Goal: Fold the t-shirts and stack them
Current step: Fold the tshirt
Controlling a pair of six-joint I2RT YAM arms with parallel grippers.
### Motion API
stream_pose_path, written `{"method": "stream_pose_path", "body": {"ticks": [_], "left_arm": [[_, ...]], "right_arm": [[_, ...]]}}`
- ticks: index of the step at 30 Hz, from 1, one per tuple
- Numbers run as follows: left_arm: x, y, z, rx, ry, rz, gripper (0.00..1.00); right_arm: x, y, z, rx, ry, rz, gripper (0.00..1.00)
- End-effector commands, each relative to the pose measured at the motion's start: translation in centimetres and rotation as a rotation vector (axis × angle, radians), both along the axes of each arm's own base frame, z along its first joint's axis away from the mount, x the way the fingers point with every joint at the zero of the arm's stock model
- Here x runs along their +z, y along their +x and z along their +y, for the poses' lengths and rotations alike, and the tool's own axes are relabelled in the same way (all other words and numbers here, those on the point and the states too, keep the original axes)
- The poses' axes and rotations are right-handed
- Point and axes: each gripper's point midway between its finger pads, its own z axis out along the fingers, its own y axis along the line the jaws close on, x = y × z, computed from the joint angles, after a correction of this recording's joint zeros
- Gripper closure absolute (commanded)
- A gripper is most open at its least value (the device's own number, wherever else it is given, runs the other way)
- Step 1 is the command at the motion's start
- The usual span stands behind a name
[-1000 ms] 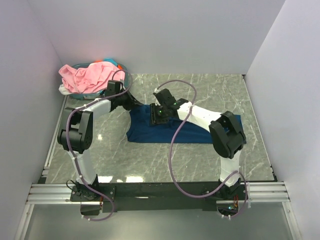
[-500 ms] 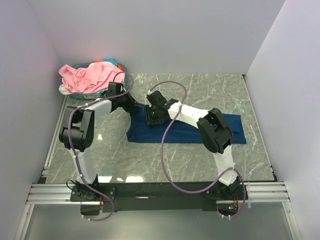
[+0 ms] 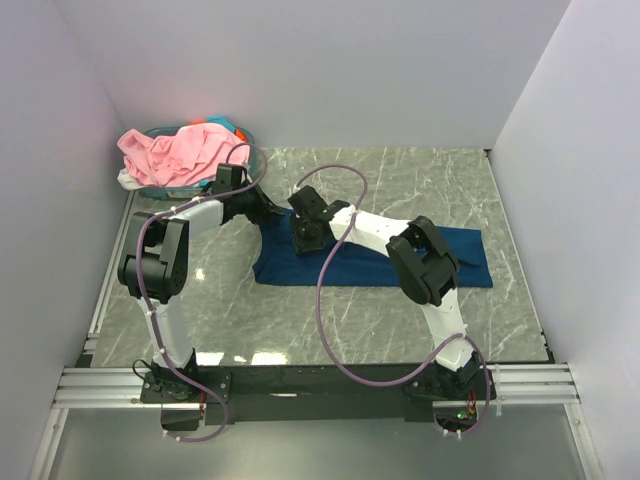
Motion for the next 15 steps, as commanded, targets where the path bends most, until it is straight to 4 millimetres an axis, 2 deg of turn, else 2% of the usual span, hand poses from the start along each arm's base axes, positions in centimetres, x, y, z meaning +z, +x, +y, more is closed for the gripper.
{"method": "stream_pose_path", "body": {"ticks": [1,8,12,15], "left_arm": [[2.2,0.3,-0.2,-0.019,-0.020,-0.072,1.00],[2.5,-0.6,0.2,-0.008,-0.009,-0.080,1.00],[3.1,-1.3,0.3,0.000,0.014,-0.103,1.00],[3.7,-2.3,0.2,0.006,0.035,-0.116,1.00]], "right_arm": [[0.5,-0.1,-1.1,-0.011,-0.056,-0.032,0.63],[0.4,-0.4,-1.3,-0.005,-0.072,-0.022,0.85],[2.2,-0.5,-1.6,0.020,-0.044,-0.045,1.00],[3.9,-1.1,-2.1,0.055,-0.030,-0.059,1.00]]}}
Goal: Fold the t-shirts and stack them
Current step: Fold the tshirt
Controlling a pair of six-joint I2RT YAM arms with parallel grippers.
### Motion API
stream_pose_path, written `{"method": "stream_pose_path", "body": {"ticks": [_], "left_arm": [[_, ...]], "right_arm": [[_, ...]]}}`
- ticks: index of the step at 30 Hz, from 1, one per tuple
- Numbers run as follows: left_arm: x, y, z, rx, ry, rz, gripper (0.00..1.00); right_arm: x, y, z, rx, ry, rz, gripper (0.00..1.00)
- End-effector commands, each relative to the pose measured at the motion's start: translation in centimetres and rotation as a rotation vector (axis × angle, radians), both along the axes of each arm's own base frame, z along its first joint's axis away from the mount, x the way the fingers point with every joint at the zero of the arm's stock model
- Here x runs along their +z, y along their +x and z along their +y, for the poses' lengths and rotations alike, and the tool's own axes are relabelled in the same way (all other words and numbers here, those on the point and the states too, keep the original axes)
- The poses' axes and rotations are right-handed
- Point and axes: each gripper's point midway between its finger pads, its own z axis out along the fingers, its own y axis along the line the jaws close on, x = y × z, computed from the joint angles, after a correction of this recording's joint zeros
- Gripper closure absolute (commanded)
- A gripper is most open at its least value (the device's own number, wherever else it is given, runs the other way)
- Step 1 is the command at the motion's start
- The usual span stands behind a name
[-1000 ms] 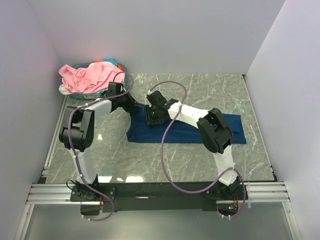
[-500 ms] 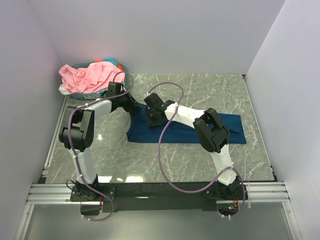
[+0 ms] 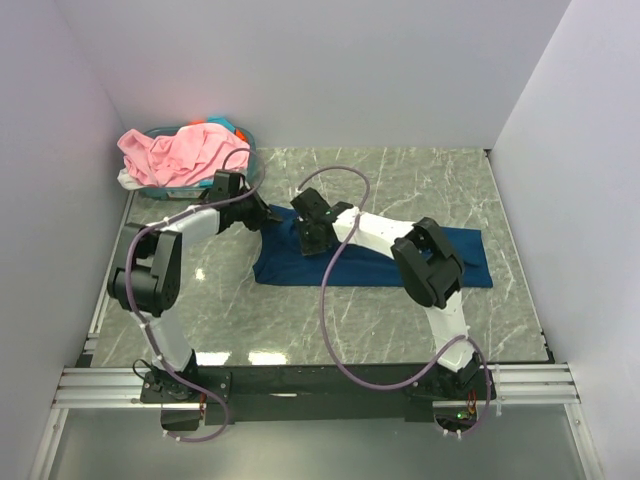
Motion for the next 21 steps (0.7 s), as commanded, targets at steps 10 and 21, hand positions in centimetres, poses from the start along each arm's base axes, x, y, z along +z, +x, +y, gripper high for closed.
{"method": "stream_pose_path", "body": {"ticks": [10,21], "left_arm": [[3.5,-3.9,-2.5,0.032,0.155,-0.074,0.99],[3.4,-8.4,-2.0,0.162,0.263,0.027,1.00]], "right_arm": [[6.1,-1.9,-4.2,0.141,0.005,-0.021,1.00],[4.6,-4.1,-7.2,0.155,0.013,0.045,1.00]]}}
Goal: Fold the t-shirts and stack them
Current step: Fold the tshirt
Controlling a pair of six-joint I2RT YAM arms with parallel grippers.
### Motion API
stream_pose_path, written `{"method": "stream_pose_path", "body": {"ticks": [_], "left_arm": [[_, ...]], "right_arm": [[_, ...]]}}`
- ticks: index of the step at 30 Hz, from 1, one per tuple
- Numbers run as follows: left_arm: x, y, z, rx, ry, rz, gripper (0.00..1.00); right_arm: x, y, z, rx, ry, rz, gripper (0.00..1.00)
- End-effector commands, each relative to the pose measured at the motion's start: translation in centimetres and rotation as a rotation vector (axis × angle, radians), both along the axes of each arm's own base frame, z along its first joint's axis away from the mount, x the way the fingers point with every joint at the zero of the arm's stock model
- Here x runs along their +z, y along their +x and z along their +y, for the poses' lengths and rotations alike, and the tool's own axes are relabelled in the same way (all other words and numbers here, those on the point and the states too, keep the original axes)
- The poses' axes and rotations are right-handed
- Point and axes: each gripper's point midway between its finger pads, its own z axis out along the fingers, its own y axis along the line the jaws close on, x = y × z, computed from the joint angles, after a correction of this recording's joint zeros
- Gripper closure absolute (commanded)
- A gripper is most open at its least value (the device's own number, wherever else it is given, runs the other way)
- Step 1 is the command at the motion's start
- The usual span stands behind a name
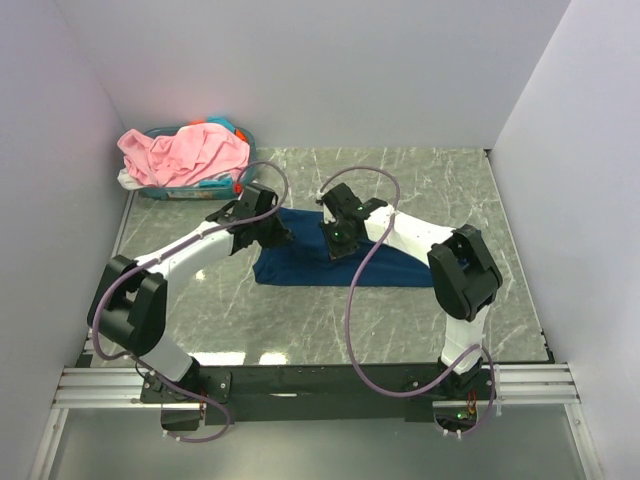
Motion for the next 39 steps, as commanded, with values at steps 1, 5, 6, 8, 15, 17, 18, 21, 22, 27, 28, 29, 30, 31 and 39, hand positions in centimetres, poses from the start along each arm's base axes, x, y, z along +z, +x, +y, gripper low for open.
{"method": "stream_pose_path", "body": {"ticks": [1,5,6,8,15,17,18,21,22,27,28,29,30,31,39], "left_arm": [[0.0,-1.3,1.2,0.094,0.036,0.040,1.00],[-1.3,-3.0,0.1,0.101,0.038,0.111,1.00],[-1.6,-3.8,-0.2,0.105,0.045,0.138,1.00],[-2.1,-4.2,-0.2,0.126,0.065,0.160,1.00],[-3.6,-6.7,-0.8,0.171,0.112,0.272,1.00],[-4.2,-7.4,-0.8,0.172,0.134,0.299,1.00],[-4.3,-7.6,-1.1,0.174,0.139,0.308,1.00],[-5.1,-8.0,-0.9,0.178,0.166,0.334,1.00],[-5.3,-8.1,-0.7,0.180,0.176,0.341,1.00],[-5.6,-8.0,-0.2,0.190,0.211,0.342,1.00],[-5.7,-8.1,0.0,0.194,0.221,0.347,1.00],[-5.7,-8.1,0.1,0.194,0.226,0.347,1.00],[-5.8,-8.1,0.1,0.193,0.230,0.348,1.00],[-5.8,-8.1,0.0,0.186,0.227,0.349,0.99],[-3.0,-7.4,-1.4,0.126,0.167,0.316,0.39]], "right_arm": [[1.1,-0.7,-0.4,0.027,0.029,-0.016,1.00],[1.1,-0.6,-0.8,0.018,0.016,-0.012,1.00],[1.3,-0.7,-0.7,0.021,0.017,-0.013,1.00],[1.5,-0.8,-0.8,0.023,0.015,-0.014,1.00],[1.7,-0.6,-1.5,0.012,-0.011,-0.018,1.00],[1.6,-0.6,-1.7,0.007,-0.015,-0.013,1.00],[1.6,-0.4,-1.8,0.002,-0.018,-0.018,1.00],[1.6,-0.4,-1.9,0.000,-0.016,-0.017,1.00],[1.6,-0.4,-1.9,-0.002,-0.016,-0.015,1.00],[1.3,-0.3,-2.2,-0.007,-0.024,-0.014,1.00],[1.3,-0.3,-2.2,-0.009,-0.025,-0.012,1.00],[1.2,-0.4,-2.2,-0.006,-0.028,-0.010,1.00],[1.2,-0.3,-2.2,-0.011,-0.029,-0.009,1.00],[1.2,-0.4,-2.2,-0.007,-0.030,-0.009,1.00],[2.1,-0.3,-2.7,-0.017,-0.045,-0.030,0.76]]}}
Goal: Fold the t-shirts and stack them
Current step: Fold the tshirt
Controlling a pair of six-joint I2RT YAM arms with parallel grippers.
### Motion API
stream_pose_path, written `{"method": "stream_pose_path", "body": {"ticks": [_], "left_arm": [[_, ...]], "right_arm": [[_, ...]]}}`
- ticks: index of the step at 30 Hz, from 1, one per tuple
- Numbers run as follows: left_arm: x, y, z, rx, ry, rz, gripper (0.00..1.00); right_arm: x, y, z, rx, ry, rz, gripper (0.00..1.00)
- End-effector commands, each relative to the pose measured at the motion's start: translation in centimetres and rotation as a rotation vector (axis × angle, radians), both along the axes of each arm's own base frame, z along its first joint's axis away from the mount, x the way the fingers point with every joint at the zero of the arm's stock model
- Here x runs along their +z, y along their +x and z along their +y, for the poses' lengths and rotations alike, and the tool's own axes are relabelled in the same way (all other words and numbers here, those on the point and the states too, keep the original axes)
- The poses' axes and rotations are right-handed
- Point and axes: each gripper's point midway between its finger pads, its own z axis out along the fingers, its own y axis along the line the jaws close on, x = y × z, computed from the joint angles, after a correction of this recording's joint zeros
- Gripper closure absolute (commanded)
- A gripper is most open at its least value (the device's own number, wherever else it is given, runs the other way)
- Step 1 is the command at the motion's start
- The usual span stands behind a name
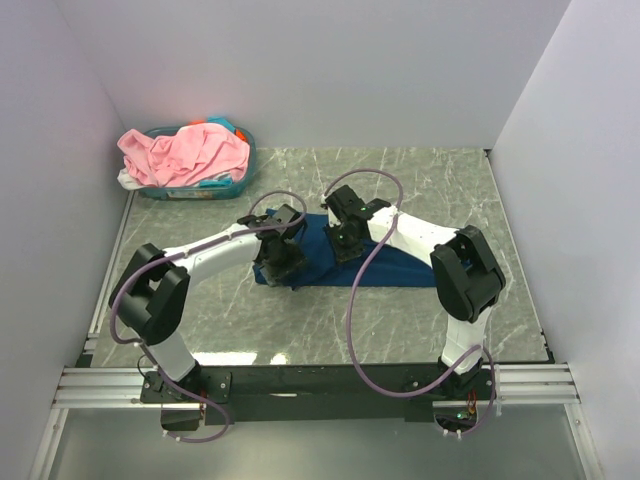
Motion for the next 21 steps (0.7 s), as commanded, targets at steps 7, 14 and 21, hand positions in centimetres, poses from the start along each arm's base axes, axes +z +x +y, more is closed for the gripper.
{"method": "stream_pose_path", "body": {"ticks": [7,14,21], "left_arm": [[7.7,3.5,1.0,0.040,-0.142,-0.184,0.19],[6.3,6.5,-0.5,-0.052,-0.238,-0.209,0.19],[4.0,8.6,-0.6,-0.118,-0.262,-0.195,0.36]], "right_arm": [[4.7,0.6,-2.1,-0.046,-0.020,-0.106,0.73],[5.3,0.6,-2.2,-0.089,0.033,-0.076,0.73],[3.1,0.5,-1.1,-0.073,0.119,0.048,0.71]]}}
